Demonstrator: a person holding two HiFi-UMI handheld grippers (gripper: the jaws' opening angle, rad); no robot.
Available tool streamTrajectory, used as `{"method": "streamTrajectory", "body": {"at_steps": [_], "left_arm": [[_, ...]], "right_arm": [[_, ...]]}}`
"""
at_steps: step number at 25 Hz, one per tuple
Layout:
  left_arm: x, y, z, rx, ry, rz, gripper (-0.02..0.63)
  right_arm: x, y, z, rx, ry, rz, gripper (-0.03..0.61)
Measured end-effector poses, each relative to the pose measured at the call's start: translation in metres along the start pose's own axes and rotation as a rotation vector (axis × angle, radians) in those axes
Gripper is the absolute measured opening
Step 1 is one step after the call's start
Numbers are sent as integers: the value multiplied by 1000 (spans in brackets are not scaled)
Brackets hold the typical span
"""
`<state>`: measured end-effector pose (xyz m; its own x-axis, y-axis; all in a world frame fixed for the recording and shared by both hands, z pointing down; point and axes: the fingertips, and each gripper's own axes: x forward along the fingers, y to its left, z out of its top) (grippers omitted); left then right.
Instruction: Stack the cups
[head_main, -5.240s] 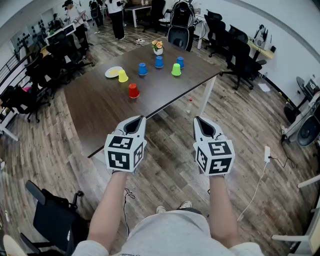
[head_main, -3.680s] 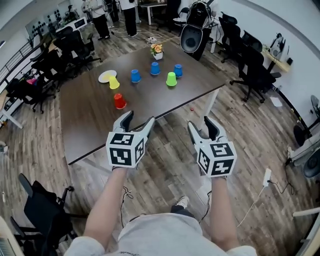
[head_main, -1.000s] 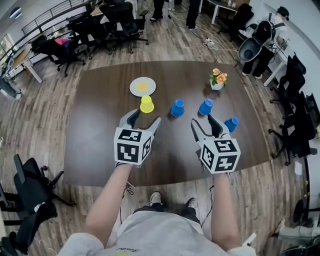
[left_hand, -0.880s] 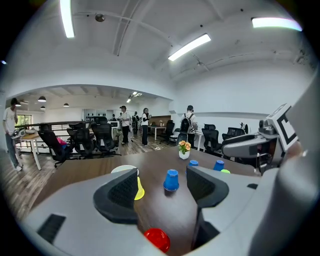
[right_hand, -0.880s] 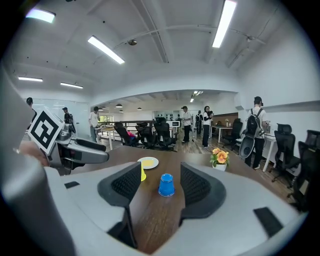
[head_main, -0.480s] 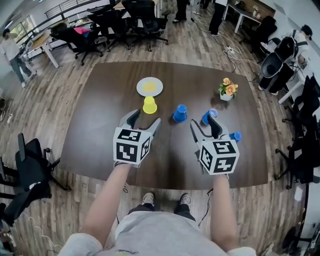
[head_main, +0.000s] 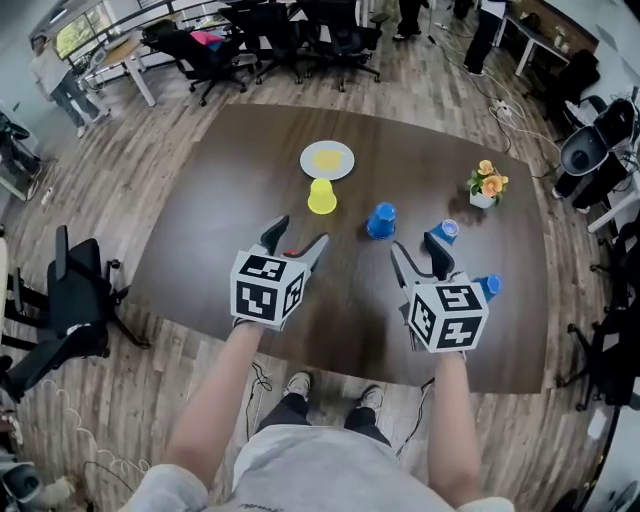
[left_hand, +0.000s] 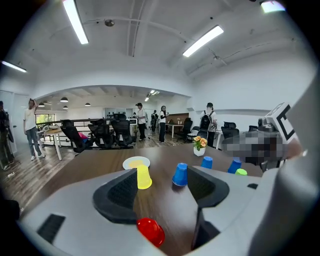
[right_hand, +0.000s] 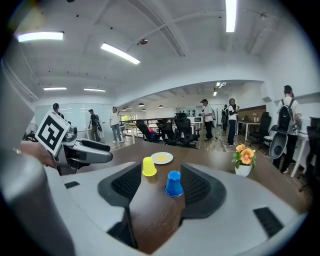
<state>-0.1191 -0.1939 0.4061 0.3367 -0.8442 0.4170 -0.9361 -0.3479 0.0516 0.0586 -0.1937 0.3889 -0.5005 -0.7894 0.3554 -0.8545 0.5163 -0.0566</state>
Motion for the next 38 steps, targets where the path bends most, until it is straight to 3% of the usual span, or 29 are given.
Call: {"method": "streamTrajectory", "body": {"at_steps": [8,16,19,21,26,38], "left_arm": [[-3,26,-60,-23,122,38,308],[8,30,-107,-48,231,7,309],[11,30,-119,-40,271,12,277],[11,33,-121,-32,280,25,218],[19,18,-110,-10,271,0,218],[68,-77,-80,93,249,-180,219]], "right_arm": [[16,22,-20,6,37,52,230],[22,31,-41,12,85,63,229],[19,27,-48,20,100,51,230],[16,24,-50,22,103,42,229],[8,13,-51,33,103,17,229],[-19,-29,-66,72,106,-68,229]]}}
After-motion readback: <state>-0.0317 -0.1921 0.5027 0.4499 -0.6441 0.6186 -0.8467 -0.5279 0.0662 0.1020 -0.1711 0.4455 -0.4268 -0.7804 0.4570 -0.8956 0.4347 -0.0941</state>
